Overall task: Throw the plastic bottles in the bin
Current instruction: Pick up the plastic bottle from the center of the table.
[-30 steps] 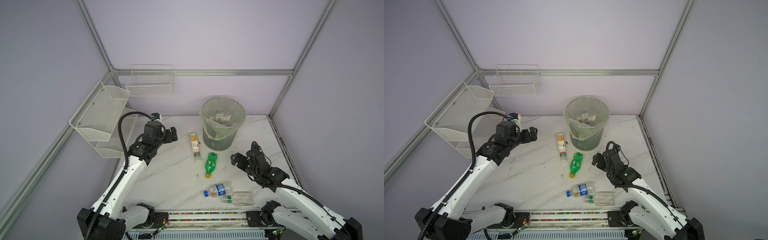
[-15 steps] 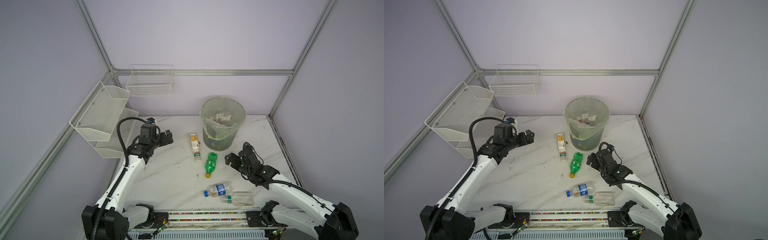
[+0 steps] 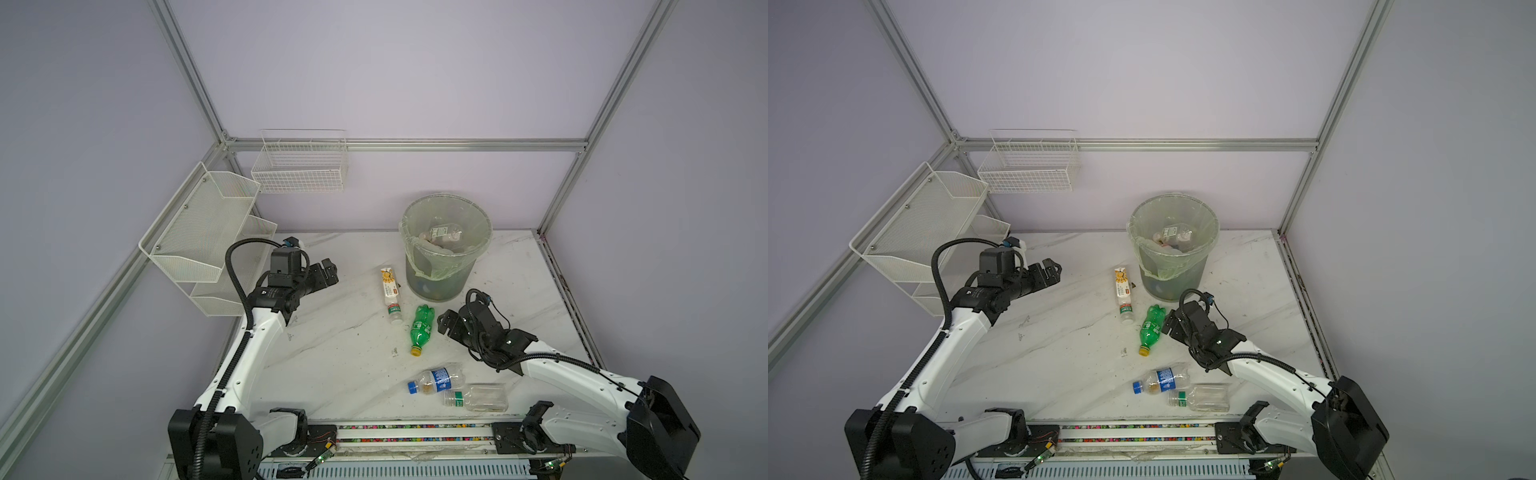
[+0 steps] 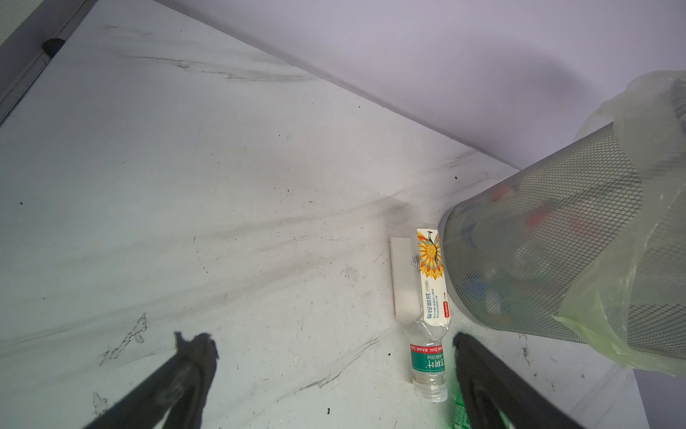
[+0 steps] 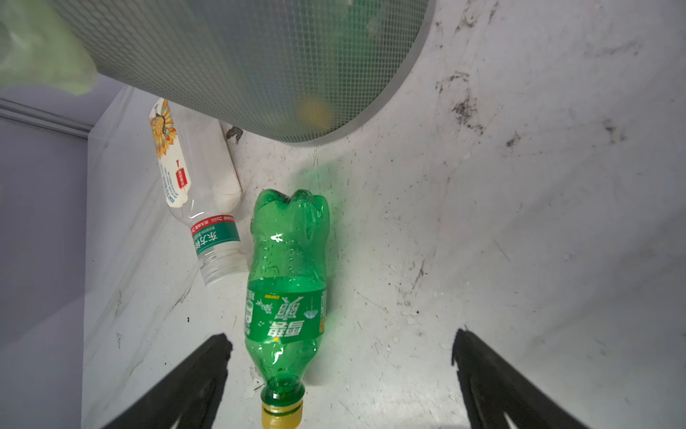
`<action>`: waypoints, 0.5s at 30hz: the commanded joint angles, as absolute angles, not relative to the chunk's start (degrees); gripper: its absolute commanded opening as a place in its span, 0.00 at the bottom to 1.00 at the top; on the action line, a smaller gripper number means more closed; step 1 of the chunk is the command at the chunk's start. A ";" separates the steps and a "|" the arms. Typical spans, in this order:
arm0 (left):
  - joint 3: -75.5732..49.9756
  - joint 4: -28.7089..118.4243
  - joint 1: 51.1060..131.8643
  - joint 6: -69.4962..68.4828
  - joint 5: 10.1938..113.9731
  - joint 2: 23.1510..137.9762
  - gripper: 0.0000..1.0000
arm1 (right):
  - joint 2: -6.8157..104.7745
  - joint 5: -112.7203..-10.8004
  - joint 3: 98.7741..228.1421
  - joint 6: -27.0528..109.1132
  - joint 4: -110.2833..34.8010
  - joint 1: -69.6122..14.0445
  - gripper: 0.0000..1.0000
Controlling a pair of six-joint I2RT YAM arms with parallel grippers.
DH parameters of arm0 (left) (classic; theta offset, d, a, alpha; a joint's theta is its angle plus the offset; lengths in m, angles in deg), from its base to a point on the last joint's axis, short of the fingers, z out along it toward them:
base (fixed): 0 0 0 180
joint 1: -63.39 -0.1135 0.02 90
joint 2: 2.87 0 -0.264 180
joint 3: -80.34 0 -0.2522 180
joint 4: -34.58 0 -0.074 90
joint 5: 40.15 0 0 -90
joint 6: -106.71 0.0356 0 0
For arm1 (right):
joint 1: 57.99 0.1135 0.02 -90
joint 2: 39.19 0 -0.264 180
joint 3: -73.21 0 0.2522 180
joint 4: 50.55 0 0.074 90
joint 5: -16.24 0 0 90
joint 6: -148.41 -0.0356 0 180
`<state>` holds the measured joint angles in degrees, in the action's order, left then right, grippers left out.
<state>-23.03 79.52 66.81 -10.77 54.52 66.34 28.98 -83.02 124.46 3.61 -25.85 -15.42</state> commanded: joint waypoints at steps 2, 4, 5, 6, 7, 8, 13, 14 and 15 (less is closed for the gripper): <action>-24.61 78.37 65.87 -11.37 56.97 65.91 1.00 | 32.47 -85.21 128.17 1.82 -28.44 -13.25 0.97; -24.54 78.44 65.45 -11.34 57.58 66.17 1.00 | 34.35 -85.45 129.12 1.73 -29.07 -12.37 0.97; -24.40 78.48 65.18 -11.36 57.93 66.30 1.00 | 35.40 -85.50 129.49 1.52 -29.46 -11.91 0.97; -24.38 78.43 64.76 -11.37 58.13 66.31 1.00 | 36.27 -85.45 129.79 1.51 -29.89 -11.45 0.97; -24.41 78.44 64.28 -11.49 58.60 66.44 1.00 | 37.41 -85.45 130.16 1.46 -30.23 -11.05 0.97; -24.45 78.20 63.65 -10.51 59.82 66.55 1.00 | 38.62 -85.33 130.65 1.46 -30.66 -10.68 0.97; -24.45 78.05 63.39 -10.01 61.10 66.56 1.00 | 44.73 -86.03 133.49 1.11 -31.13 -9.29 0.93; -24.46 77.97 63.39 -10.09 61.31 66.59 1.00 | 45.35 -86.15 133.76 1.07 -31.56 -9.08 0.93; -24.49 77.88 63.39 -10.18 61.60 66.71 1.00 | 45.90 -86.07 133.99 1.02 -31.77 -9.08 0.93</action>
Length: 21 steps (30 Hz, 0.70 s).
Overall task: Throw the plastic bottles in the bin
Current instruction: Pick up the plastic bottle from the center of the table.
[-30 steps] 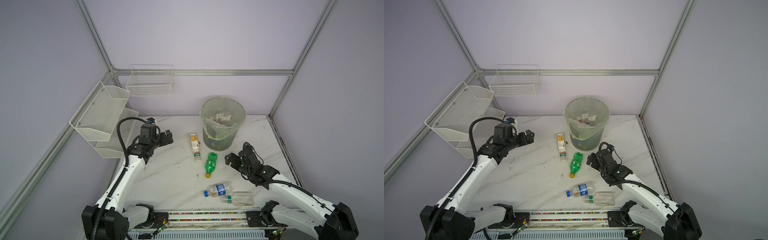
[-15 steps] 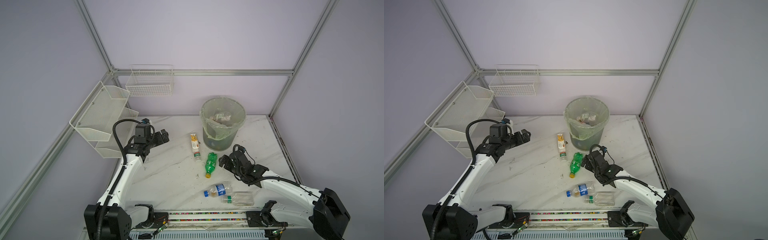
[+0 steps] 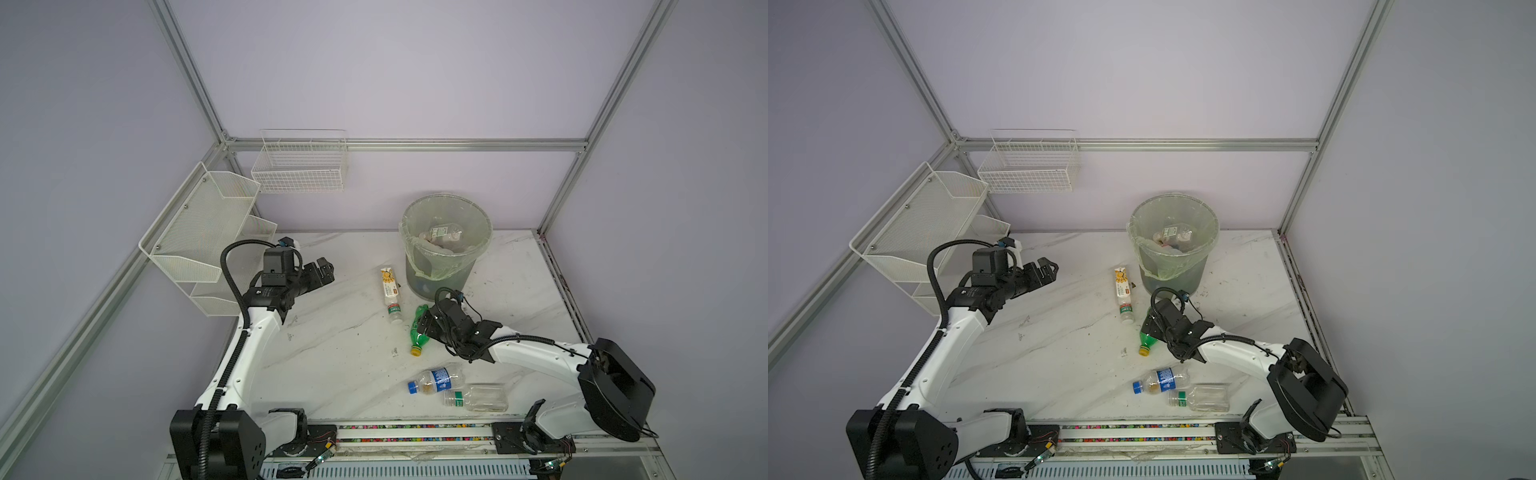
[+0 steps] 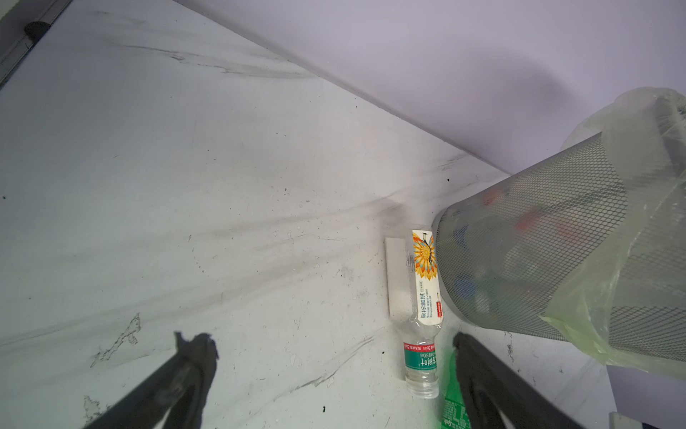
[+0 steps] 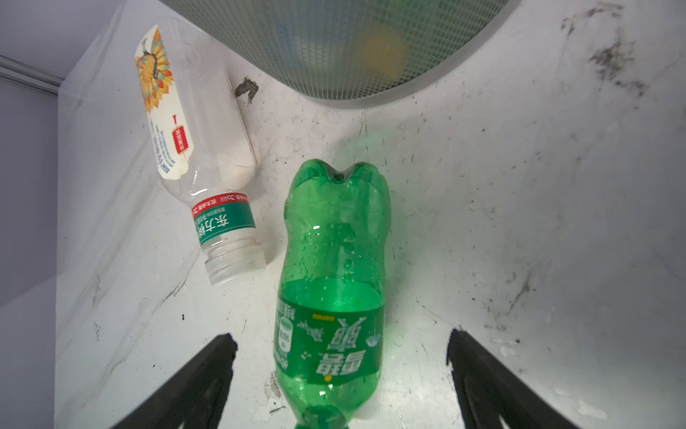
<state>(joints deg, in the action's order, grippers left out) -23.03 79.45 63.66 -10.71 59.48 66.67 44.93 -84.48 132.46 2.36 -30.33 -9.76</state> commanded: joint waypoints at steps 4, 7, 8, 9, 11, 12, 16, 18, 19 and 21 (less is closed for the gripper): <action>-24.38 77.84 63.39 -10.18 63.28 67.61 1.00 | 49.46 -87.39 136.11 1.59 -29.79 -8.57 0.89; -24.09 78.23 63.39 -10.18 63.45 67.79 1.00 | 51.87 -86.92 136.89 1.88 -29.96 -8.37 0.89; -24.11 78.24 63.39 -10.18 63.44 67.79 1.00 | 52.40 -86.69 136.89 1.83 -30.55 -8.37 0.89; -24.10 78.22 63.39 -10.18 63.61 67.72 1.00 | 52.84 -86.55 136.97 1.87 -30.87 -8.35 0.89; -24.16 78.23 63.39 -10.18 63.66 67.63 1.00 | 54.08 -86.42 137.50 1.90 -31.35 -8.32 0.88; -24.12 78.22 63.39 -10.15 63.72 67.64 1.00 | 54.59 -86.40 137.90 1.97 -31.21 -8.25 0.88; -24.11 78.22 63.39 -10.18 64.25 67.88 1.00 | 56.76 -86.46 139.65 2.46 -30.46 -8.25 0.86; -24.10 78.22 63.39 -10.27 64.36 67.84 1.00 | 57.35 -86.42 140.01 2.68 -30.51 -8.27 0.82; -24.09 78.22 63.39 -10.35 64.39 67.94 1.00 | 57.48 -86.42 140.05 2.80 -30.66 -8.27 0.80; -24.08 78.23 63.39 -10.36 64.47 67.96 1.00 | 57.58 -86.59 140.05 2.73 -30.74 -8.30 0.77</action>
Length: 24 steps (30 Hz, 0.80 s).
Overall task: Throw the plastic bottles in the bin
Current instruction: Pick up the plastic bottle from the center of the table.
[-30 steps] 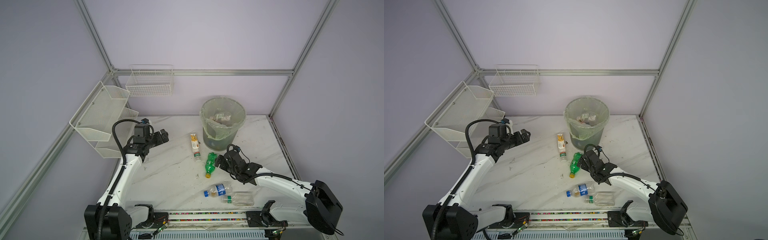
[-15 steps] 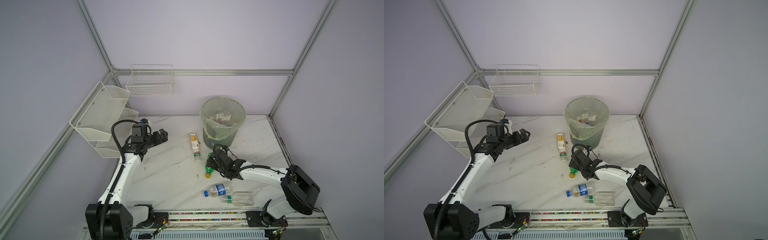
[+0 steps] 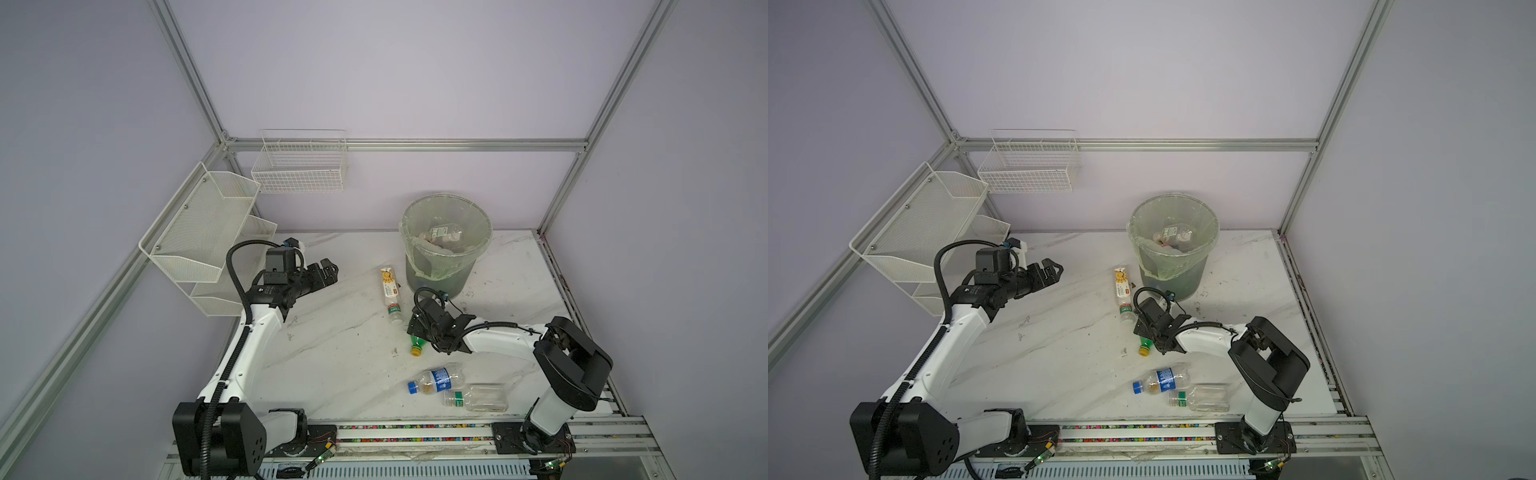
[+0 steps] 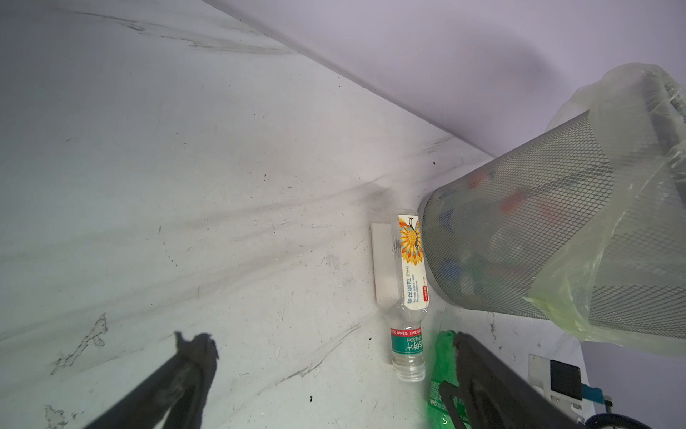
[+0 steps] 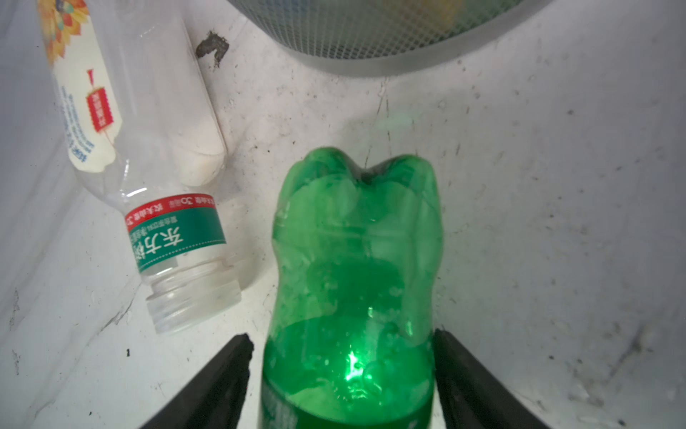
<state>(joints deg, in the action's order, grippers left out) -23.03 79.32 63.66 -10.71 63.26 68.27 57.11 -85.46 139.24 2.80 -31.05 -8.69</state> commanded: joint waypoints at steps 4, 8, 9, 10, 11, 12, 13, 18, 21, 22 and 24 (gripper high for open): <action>-23.95 78.26 63.39 -10.33 64.79 67.96 1.00 | 57.49 -86.68 139.81 2.78 -30.94 -8.24 0.67; -24.07 78.32 63.39 -10.12 64.53 67.60 1.00 | 56.48 -86.81 139.31 2.71 -30.68 -8.33 0.60; -24.12 78.32 63.39 -10.17 64.39 67.62 1.00 | 56.05 -86.92 139.06 2.78 -30.70 -8.31 0.59; -24.20 78.30 63.39 -10.18 64.24 67.62 1.00 | 55.39 -87.09 138.76 2.78 -30.68 -8.25 0.58; -24.14 78.33 63.39 -10.18 64.14 67.62 1.00 | 54.65 -87.20 138.34 2.74 -30.80 -8.12 0.58; -24.13 78.34 63.39 -10.17 64.17 67.67 1.00 | 53.79 -87.40 138.01 2.78 -30.98 -7.99 0.58; -24.18 78.31 63.39 -10.18 64.23 67.88 1.00 | 52.78 -87.51 137.55 2.77 -31.04 -7.81 0.57; -24.13 78.38 63.39 -10.23 64.78 68.70 1.00 | 47.62 -88.06 135.59 2.27 -30.71 -5.97 0.56; -23.98 78.66 63.39 -10.18 64.45 68.89 1.00 | 44.88 -89.32 135.01 1.23 -28.76 -4.17 0.56; -24.08 78.67 63.39 -10.03 64.04 68.91 1.00 | 43.73 -89.91 134.90 0.99 -28.20 -3.59 0.56; -24.20 78.76 63.36 -9.83 63.22 69.01 1.00 | 41.44 -91.05 134.70 0.63 -27.19 -2.80 0.56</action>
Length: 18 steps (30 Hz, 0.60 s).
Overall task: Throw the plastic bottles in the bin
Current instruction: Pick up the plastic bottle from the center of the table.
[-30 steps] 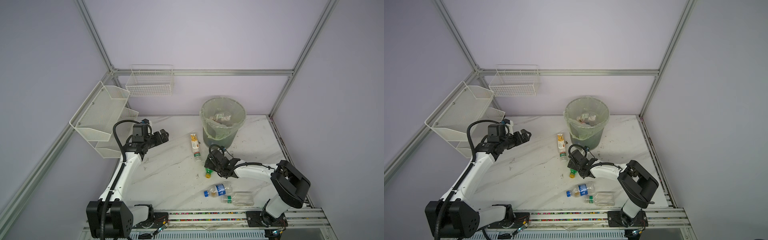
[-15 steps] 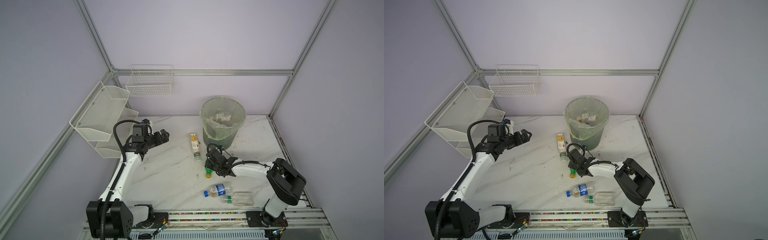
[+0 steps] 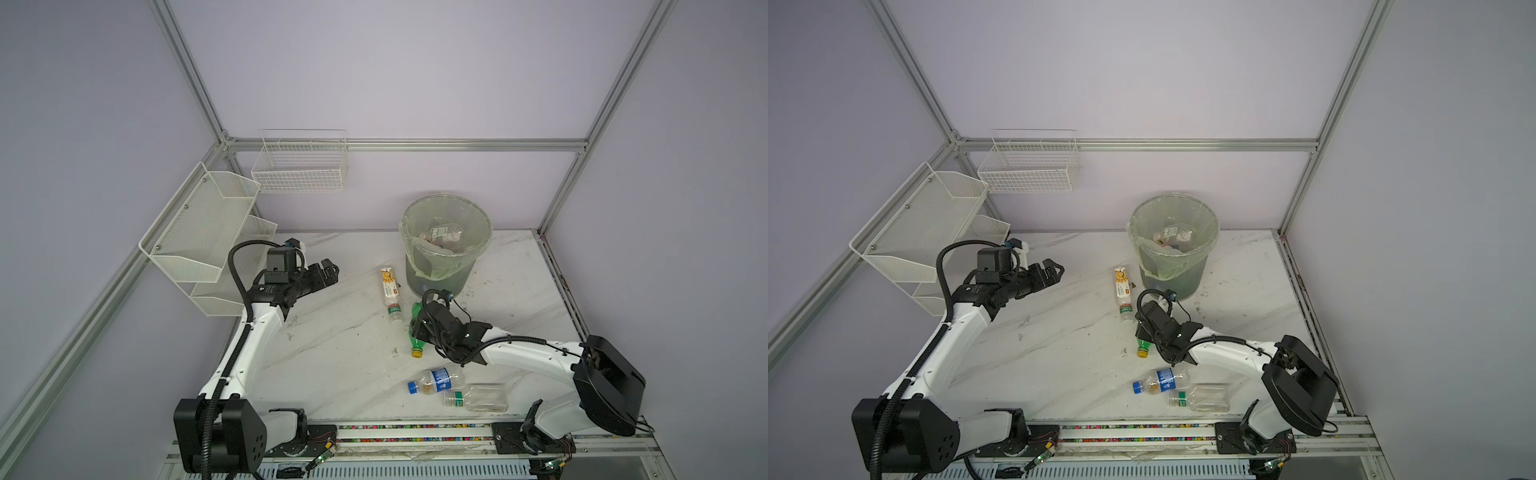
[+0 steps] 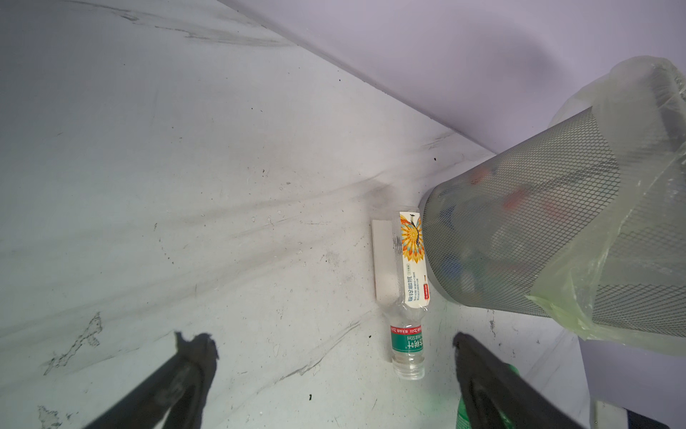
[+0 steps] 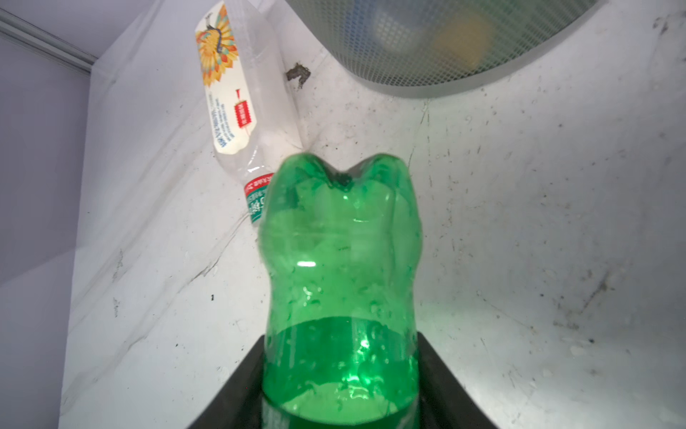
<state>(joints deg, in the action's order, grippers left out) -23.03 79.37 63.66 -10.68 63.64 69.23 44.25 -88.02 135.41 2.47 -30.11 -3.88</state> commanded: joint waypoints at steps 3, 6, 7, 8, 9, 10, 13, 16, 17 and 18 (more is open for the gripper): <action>-24.41 78.92 63.39 -9.74 62.48 69.50 1.00 | 40.04 -90.24 134.81 -0.95 -29.34 -1.69 0.55; -24.46 79.40 63.38 -9.74 60.24 69.89 1.00 | 43.42 -90.11 140.31 -0.22 -27.67 1.13 0.55; -24.87 79.14 63.34 -9.73 59.75 69.89 1.00 | 44.81 -91.22 142.92 0.19 -25.00 1.96 0.56; -25.02 78.93 63.39 -9.61 59.71 70.03 1.00 | 45.65 -92.33 144.98 0.40 -22.62 2.37 0.56; -24.91 78.99 63.38 -9.50 60.08 70.15 1.00 | 45.76 -93.21 145.92 0.49 -21.34 2.69 0.56; -24.67 79.38 63.34 -9.53 60.33 70.41 1.00 | 45.19 -93.84 146.37 0.73 -20.85 2.95 0.56; -24.55 79.55 63.36 -9.74 60.94 70.81 1.00 | 41.20 -94.61 145.38 1.41 -21.98 3.53 0.56; -24.10 79.88 63.39 -9.72 60.72 71.15 1.00 | 36.28 -94.42 145.44 1.31 -21.44 3.91 0.56; -24.01 80.15 63.38 -9.74 60.75 71.10 1.00 | 34.74 -93.85 145.77 1.29 -21.45 4.10 0.56; -24.11 80.16 63.39 -9.89 60.95 71.05 1.00 | 33.42 -93.95 146.09 1.29 -21.39 4.35 0.56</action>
